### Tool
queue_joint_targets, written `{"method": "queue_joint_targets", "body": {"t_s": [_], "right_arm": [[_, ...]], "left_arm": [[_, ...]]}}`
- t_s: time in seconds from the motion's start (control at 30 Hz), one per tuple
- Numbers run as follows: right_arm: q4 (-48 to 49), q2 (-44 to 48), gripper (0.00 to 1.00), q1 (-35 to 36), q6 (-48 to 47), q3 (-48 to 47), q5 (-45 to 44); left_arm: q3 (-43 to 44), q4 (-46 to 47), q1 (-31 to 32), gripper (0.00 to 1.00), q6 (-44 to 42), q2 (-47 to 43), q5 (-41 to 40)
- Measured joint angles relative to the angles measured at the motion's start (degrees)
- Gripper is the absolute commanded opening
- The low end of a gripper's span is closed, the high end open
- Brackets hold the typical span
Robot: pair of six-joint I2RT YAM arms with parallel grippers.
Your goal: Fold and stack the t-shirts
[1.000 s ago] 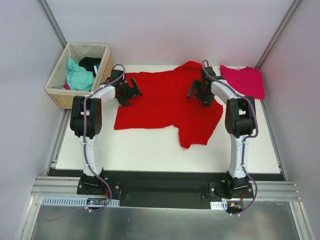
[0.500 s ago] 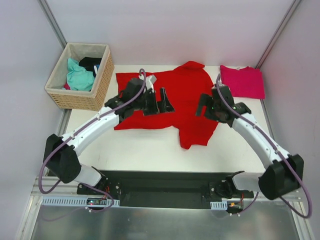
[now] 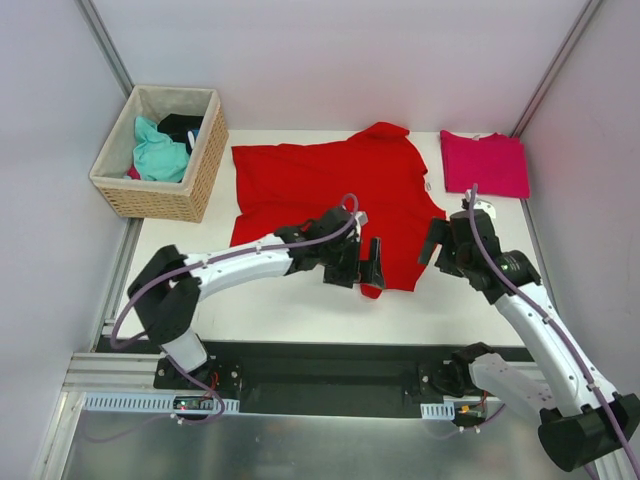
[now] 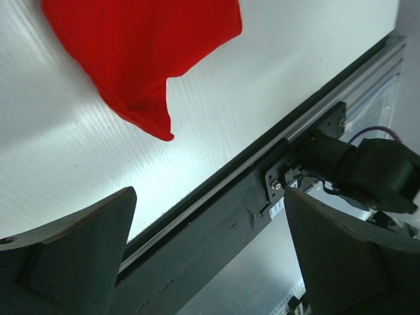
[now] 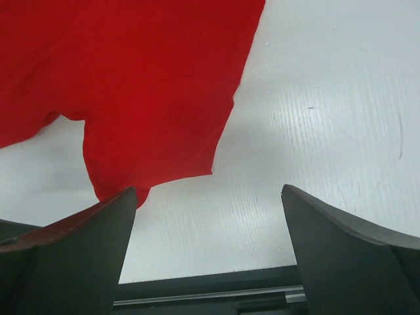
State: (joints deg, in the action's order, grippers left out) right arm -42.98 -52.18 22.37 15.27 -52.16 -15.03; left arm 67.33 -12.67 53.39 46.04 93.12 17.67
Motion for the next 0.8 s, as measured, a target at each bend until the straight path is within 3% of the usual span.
{"method": "queue_joint_targets", "body": {"t_s": [0.07, 0.2, 0.5, 0.8], "right_arm": [[-0.83, 1.16, 0.96, -0.17, -0.2, 0.0, -0.85], [-1.95, 1.46, 0.96, -1.14, -0.7, 0.13, -1.57], [-2.8, 2.84, 0.96, -3.02, -1.75, 0.5, -1.64], [-2.78, 2.84, 0.96, -3.72, -2.29, 2.38, -1.16]], "left_arm": [[0.26, 0.59, 1.7, 0.92, 1.05, 3.15, 0.04], [0.37, 1.25, 4.33, 0.73, 3.04, 7.96, 0.11], [0.9, 1.81, 5.01, 0.68, 4.59, 12.0, -1.68], [2.62, 0.81, -0.09, 0.54, 4.26, 15.21, -4.68]]}}
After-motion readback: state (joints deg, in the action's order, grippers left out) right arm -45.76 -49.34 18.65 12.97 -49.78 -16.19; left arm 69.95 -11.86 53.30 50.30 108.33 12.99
